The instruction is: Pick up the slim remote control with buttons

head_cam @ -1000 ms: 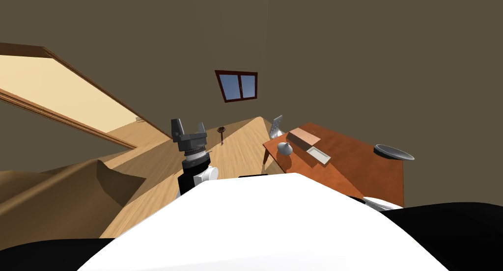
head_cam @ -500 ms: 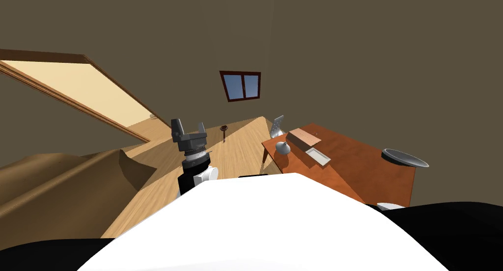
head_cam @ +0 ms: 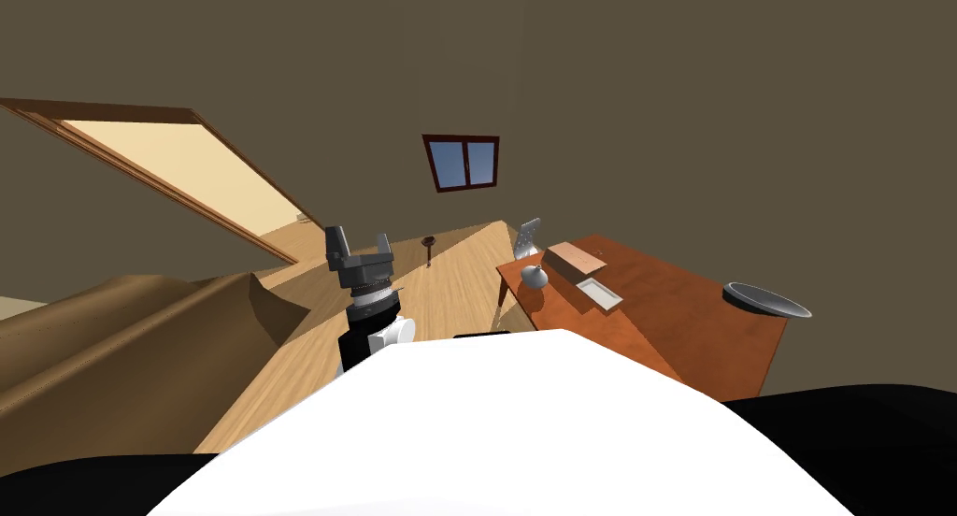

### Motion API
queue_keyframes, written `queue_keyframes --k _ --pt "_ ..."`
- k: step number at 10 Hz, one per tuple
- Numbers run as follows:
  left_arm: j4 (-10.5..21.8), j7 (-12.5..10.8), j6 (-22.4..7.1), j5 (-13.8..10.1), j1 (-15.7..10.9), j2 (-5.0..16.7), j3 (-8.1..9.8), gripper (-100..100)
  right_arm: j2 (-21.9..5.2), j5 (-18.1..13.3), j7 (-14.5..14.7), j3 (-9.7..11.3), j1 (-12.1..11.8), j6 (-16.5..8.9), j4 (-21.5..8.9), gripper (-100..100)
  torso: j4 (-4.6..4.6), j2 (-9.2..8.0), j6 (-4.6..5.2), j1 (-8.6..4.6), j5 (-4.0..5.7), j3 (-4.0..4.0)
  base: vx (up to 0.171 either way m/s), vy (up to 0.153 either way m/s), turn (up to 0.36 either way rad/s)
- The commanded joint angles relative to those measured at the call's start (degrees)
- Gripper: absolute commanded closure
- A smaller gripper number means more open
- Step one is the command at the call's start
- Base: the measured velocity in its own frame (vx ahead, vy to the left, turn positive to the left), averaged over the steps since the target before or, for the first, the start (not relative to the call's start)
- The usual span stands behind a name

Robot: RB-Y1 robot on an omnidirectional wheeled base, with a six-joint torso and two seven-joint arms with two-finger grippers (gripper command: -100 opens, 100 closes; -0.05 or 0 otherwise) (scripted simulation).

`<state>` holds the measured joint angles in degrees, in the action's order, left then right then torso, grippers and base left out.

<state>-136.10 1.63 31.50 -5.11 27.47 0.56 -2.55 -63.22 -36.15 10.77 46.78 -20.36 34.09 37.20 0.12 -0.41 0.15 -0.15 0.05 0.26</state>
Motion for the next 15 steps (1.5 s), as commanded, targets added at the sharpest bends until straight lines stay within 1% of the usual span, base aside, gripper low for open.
queue_keyframes --k 1,2,5,6,7,11,12,13,15 --pt "0.0 0.0 0.0 0.0 0.0 0.0 0.0 0 0.0 0.0 0.0 0.0 0.0 0.0 0.0 0 0.0 0.0 0.0 0.0 0.0 0.0 -0.013 -0.006 -0.002" --pt "0.0 0.0 0.0 0.0 0.0 0.0 0.0 0 1.7 -0.2 0.2 0.1 0.0 -1.0 -0.8 -100 -0.06 0.22 -0.01 0.1 -0.03 -0.13 0.0 -0.028 0.05" --pt "0.0 0.0 0.0 0.0 0.0 0.0 0.0 0 4.3 -0.4 0.6 0.2 0.1 -2.6 -1.8 -100 -0.1 0.42 -0.02 -0.04 0.0 -0.25 0.011 -0.049 0.047" --pt "0.0 0.0 0.0 0.0 0.0 0.0 0.0 0 3.6 -0.4 0.3 0.2 -0.2 -2.5 -1.1 -100 -0.11 0.44 -0.02 -0.02 0.0 -0.26 0.006 -0.017 0.008" --pt "0.0 0.0 0.0 0.0 0.0 0.0 0.0 0 3.7 -0.4 0.4 0.2 -0.2 -2.6 -1.1 100 -0.11 0.42 -0.02 0.07 -0.03 -0.26 0.0 0.0 0.0" --pt "0.0 0.0 0.0 0.0 0.0 0.0 0.0 0 3.7 -0.4 0.4 0.2 -0.2 -2.5 -1.1 100 -0.09 0.39 -0.04 -0.02 0.0 -0.23 0.0 0.0 0.0" --pt "0.0 0.0 0.0 0.0 0.0 0.0 0.0 0 3.7 -0.4 0.4 0.2 -0.2 -2.5 -1.1 0 -0.09 0.39 -0.04 -0.02 0.0 -0.23 0.0 0.0 0.0" --pt "0.0 0.0 0.0 0.0 0.0 0.0 0.0 0 1.7 -0.2 0.2 0.1 0.0 -1.0 -0.8 100 -0.09 0.39 -0.04 -0.02 0.0 -0.23 -0.006 0.032 -0.077" --pt "0.0 0.0 0.0 0.0 0.0 0.0 -0.01 0 0.0 0.0 0.0 0.0 0.0 0.0 0.0 100 -0.09 0.37 0.0 0.22 -0.09 -0.22 -0.009 0.062 -0.057"
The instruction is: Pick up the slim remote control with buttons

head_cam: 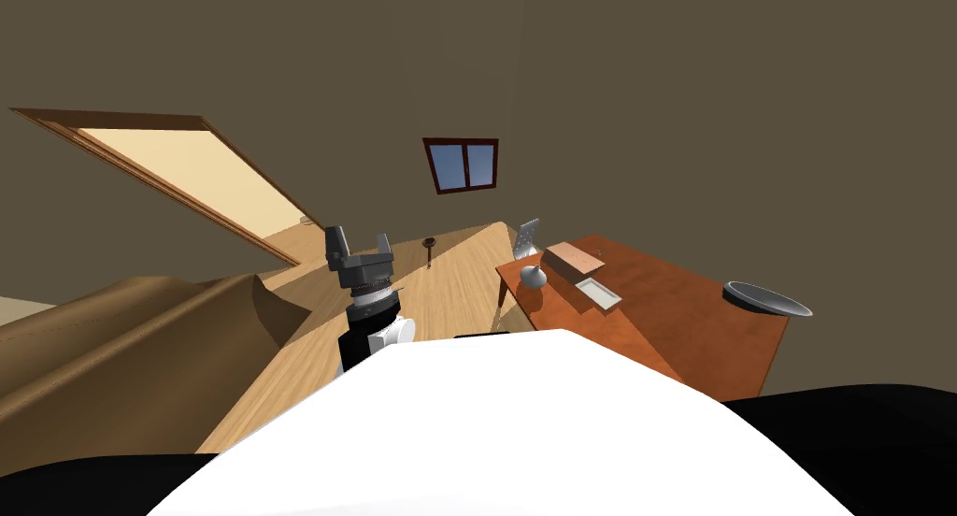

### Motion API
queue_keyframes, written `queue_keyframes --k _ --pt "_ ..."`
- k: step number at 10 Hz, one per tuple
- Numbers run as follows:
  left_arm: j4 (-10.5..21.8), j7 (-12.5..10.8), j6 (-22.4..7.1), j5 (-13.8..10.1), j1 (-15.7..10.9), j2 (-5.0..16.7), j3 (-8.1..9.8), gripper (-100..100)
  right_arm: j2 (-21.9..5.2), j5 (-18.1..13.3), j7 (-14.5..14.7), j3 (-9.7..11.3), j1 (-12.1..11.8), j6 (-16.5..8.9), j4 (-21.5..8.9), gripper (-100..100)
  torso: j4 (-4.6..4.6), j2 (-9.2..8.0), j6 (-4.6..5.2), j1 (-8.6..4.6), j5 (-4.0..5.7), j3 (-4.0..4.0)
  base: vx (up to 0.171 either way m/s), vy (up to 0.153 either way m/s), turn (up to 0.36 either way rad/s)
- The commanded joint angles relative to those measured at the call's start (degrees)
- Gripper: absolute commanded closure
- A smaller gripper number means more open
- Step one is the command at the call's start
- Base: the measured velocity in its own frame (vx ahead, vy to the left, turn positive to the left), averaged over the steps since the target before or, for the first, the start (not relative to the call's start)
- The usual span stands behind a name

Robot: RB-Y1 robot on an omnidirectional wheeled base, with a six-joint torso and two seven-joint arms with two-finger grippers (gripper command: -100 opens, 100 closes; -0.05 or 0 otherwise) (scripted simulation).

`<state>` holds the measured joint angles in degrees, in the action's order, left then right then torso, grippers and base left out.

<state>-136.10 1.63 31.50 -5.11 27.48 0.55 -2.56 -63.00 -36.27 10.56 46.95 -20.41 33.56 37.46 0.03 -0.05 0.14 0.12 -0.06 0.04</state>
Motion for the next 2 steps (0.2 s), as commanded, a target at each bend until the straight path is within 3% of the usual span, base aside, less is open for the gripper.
queue_keyframes --k 1,2 --pt "0.0 0.0 0.0 0.0 0.0 0.0 0.0 0 0.0 0.0 0.0 0.0 0.0 0.0 0.0 100 0.0 0.0 0.0 0.0 0.0 0.0 -0.005 0.025 -0.011" --pt "0.0 0.0 0.0 0.0 0.0 0.0 0.0 0 -0.2 0.0 -0.2 0.0 -0.1 0.0 0.3 0 0.01 0.01 -0.01 -0.11 0.04 0.0 -0.001 0.006 -0.001"
